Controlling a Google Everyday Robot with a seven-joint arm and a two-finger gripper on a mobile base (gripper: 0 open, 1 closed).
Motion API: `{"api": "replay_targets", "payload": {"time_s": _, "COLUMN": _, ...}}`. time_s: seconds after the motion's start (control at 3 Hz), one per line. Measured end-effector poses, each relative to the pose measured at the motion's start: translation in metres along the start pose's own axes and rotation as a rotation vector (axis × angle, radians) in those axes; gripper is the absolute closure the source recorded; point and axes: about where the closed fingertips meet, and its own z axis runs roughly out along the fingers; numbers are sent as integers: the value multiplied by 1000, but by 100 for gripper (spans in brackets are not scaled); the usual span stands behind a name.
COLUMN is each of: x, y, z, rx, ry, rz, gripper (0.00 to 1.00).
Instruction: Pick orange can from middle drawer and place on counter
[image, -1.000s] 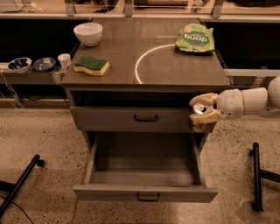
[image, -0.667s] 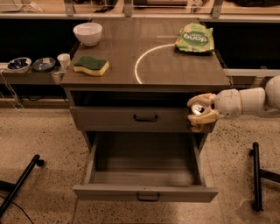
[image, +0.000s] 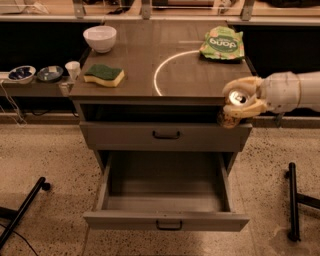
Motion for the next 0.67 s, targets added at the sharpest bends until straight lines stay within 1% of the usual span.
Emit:
{"api": "replay_targets", "payload": {"time_s": 0.33, "x": -67, "y": -13, "z": -13, "rx": -20, "ry": -23, "rz": -53, "gripper": 100}}
{"api": "replay_targets", "payload": {"time_s": 0.67, "x": -111, "y": -59, "z": -9, "rx": 28, "ry": 22, "rz": -18, "gripper": 100}}
